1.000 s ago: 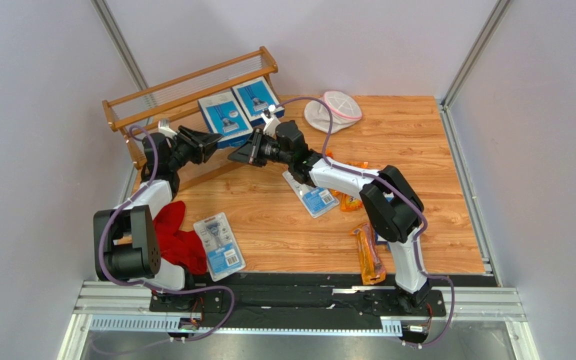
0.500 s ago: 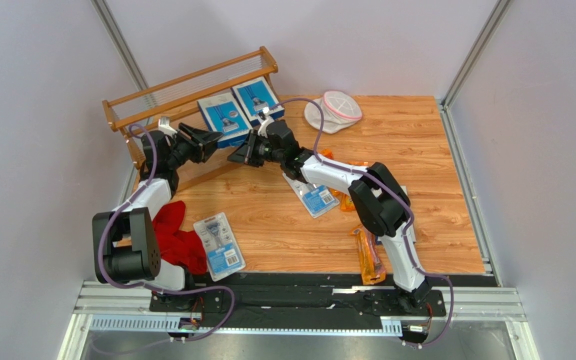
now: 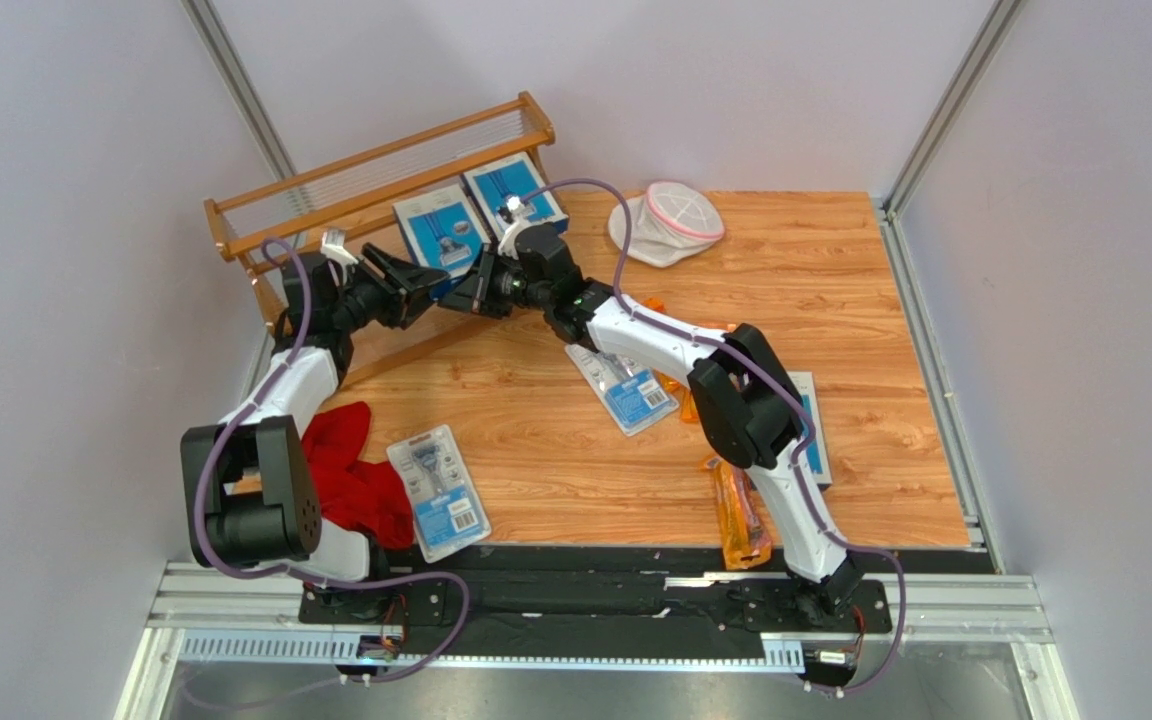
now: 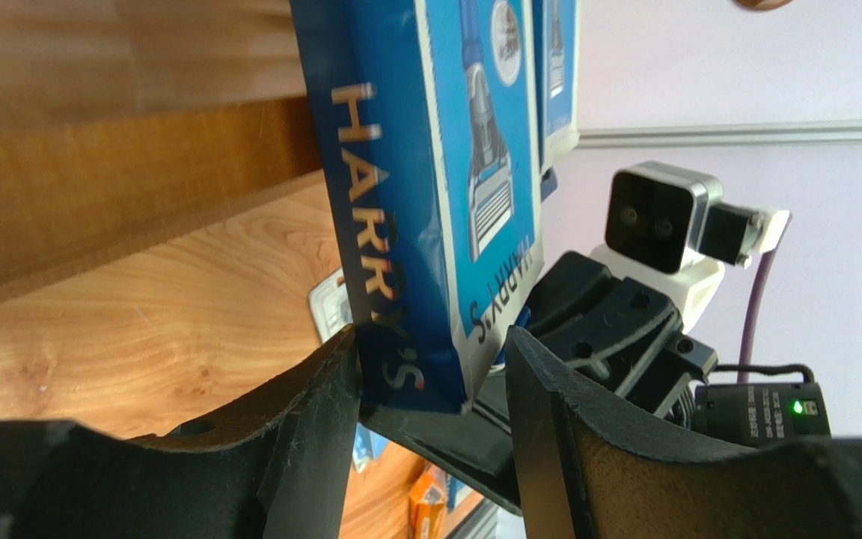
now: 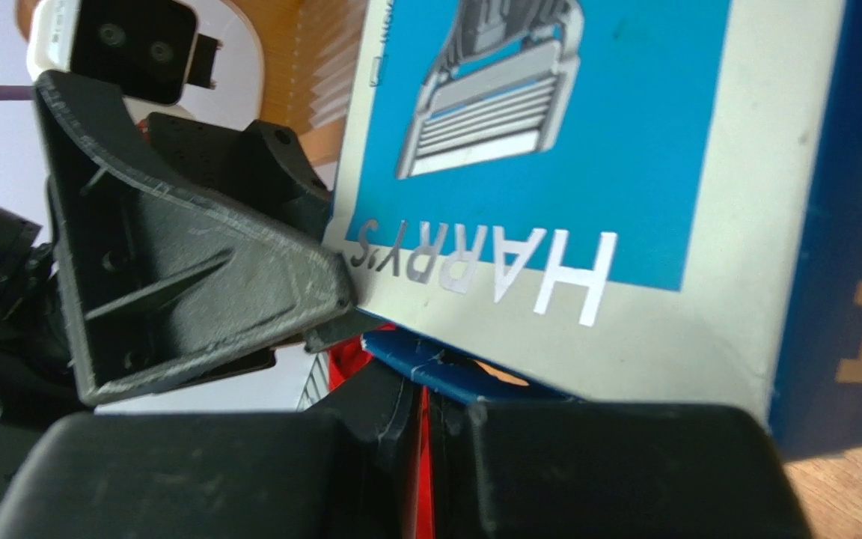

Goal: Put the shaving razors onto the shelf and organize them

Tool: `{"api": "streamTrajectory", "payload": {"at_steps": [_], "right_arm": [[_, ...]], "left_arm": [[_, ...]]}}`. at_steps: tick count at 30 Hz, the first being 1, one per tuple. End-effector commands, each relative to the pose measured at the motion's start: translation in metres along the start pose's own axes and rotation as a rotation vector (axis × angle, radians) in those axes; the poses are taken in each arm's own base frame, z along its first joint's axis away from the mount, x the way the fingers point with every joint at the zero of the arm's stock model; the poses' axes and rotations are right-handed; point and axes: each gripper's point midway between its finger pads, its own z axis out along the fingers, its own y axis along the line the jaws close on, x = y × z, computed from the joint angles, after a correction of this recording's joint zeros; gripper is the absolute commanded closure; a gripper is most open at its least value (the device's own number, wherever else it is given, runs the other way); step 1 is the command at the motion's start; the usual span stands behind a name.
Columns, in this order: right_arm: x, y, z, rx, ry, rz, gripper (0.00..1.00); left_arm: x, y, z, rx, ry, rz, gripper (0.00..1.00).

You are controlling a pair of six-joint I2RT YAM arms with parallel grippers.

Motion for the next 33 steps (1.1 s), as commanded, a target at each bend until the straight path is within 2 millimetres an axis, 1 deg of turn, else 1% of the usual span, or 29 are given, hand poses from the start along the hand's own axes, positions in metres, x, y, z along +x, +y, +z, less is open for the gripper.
{"api": "streamTrajectory", "payload": {"at_steps": [1,3,4,5,6,7,8,9,11,12,13,15,17,18,20,21,23,24,25,26,27,28,29,31,32,33], "right_arm": [[-0.013,0.005,0.01,-0.01,-0.037,-0.035,0.93],[-0.015,0.004,0.012,-0.004,-0.038,-0.036,0.93],[-0.017,0.006,0.014,-0.009,-0.04,-0.038,0.93],[-0.016,0.003,0.015,-0.002,-0.037,-0.036,0.93],[-0.017,0.003,0.016,-0.004,-0.038,-0.037,0.93],[-0.019,0.001,0.017,0.0,-0.039,-0.034,0.93],[-0.019,0.004,0.017,-0.005,-0.039,-0.036,0.93],[-0.021,0.005,0.016,-0.008,-0.043,-0.04,0.92],[-0.024,0.008,0.014,-0.01,-0.051,-0.047,0.93],[-0.025,0.009,0.013,-0.011,-0.053,-0.048,0.93],[-0.026,0.009,0.013,-0.008,-0.059,-0.05,0.92],[-0.028,0.01,0.014,-0.009,-0.063,-0.051,0.92],[-0.031,0.01,0.015,-0.006,-0.067,-0.047,0.92],[-0.033,0.011,0.017,-0.009,-0.073,-0.049,0.92],[-0.035,0.011,0.018,-0.007,-0.071,-0.049,0.92],[-0.036,0.011,0.02,-0.007,-0.073,-0.05,0.92],[-0.038,0.01,0.02,-0.003,-0.079,-0.049,0.92],[-0.039,0.009,0.02,0.0,-0.083,-0.049,0.92],[-0.041,0.009,0.02,-0.001,-0.089,-0.047,0.92],[-0.042,0.01,0.02,-0.004,-0.093,-0.042,0.92],[-0.043,0.009,0.021,-0.005,-0.094,-0.039,0.92],[-0.044,0.008,0.022,-0.006,-0.093,-0.036,0.92],[-0.044,0.008,0.022,-0.008,-0.094,-0.035,0.92],[-0.044,0.01,0.021,-0.013,-0.092,-0.035,0.92],[-0.043,0.008,0.021,-0.008,-0.09,-0.031,0.92],[-0.041,0.008,0.021,-0.008,-0.09,-0.032,0.92]], "left_arm": [[0.004,-0.007,-0.009,0.007,0.04,0.071,0.43],[0.007,-0.007,-0.012,0.0,0.043,0.086,0.42],[0.01,-0.002,-0.015,-0.018,0.052,0.092,0.42],[0.012,-0.001,-0.017,-0.025,0.051,0.101,0.42],[0.013,-0.005,-0.021,-0.021,0.042,0.116,0.42],[0.016,-0.002,-0.024,-0.028,0.043,0.127,0.41],[0.017,-0.002,-0.026,-0.032,0.041,0.138,0.41],[0.017,-0.008,-0.032,-0.026,0.031,0.162,0.41],[0.02,-0.008,-0.037,-0.039,0.028,0.182,0.41],[0.02,-0.015,-0.042,-0.023,0.017,0.206,0.41],[0.026,-0.012,-0.045,-0.041,0.032,0.199,0.41],[0.031,-0.018,-0.053,-0.029,0.035,0.213,0.41],[0.037,-0.016,-0.06,-0.045,0.047,0.22,0.41],[0.039,-0.021,-0.066,-0.042,0.038,0.237,0.41],[0.047,-0.017,-0.075,-0.069,0.048,0.244,0.41],[0.054,-0.017,-0.084,-0.079,0.05,0.264,0.41],[0.06,-0.012,-0.093,-0.105,0.043,0.274,0.41],[0.066,-0.016,-0.102,-0.104,0.038,0.295,0.4],[0.071,-0.011,-0.106,-0.119,0.037,0.294,0.4],[0.075,-0.016,-0.114,-0.104,0.021,0.318,0.4],[0.081,-0.012,-0.119,-0.12,0.03,0.317,0.4],[0.085,-0.007,-0.122,-0.131,0.03,0.32,0.4],[0.087,-0.01,-0.128,-0.127,0.019,0.336,0.4],[0.096,-0.001,-0.133,-0.149,0.037,0.335,0.4],[0.099,-0.001,-0.136,-0.146,0.037,0.344,0.4],[0.104,0.005,-0.138,-0.159,0.052,0.336,0.4]]}}
